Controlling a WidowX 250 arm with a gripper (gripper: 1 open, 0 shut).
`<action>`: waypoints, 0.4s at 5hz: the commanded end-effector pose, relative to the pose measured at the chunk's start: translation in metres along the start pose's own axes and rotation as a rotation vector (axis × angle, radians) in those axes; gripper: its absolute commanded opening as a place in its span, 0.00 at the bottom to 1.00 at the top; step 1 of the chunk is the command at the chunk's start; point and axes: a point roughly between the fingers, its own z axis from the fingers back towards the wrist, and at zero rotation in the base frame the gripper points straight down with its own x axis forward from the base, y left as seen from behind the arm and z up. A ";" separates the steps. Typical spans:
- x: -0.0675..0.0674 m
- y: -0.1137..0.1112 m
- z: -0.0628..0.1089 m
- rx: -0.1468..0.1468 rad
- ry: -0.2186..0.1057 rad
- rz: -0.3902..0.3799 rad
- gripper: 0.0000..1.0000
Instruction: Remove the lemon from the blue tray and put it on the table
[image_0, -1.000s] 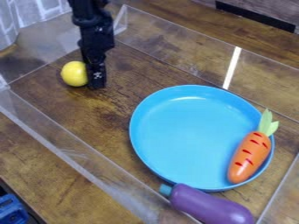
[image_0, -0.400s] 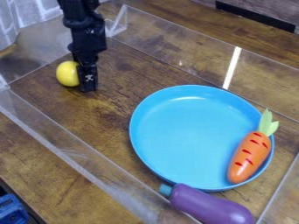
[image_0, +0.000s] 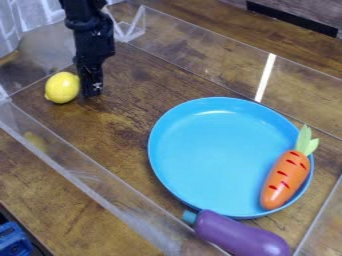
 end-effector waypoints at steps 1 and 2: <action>-0.001 0.009 0.016 0.012 -0.031 0.096 0.00; -0.003 0.002 0.022 -0.006 -0.032 0.091 0.00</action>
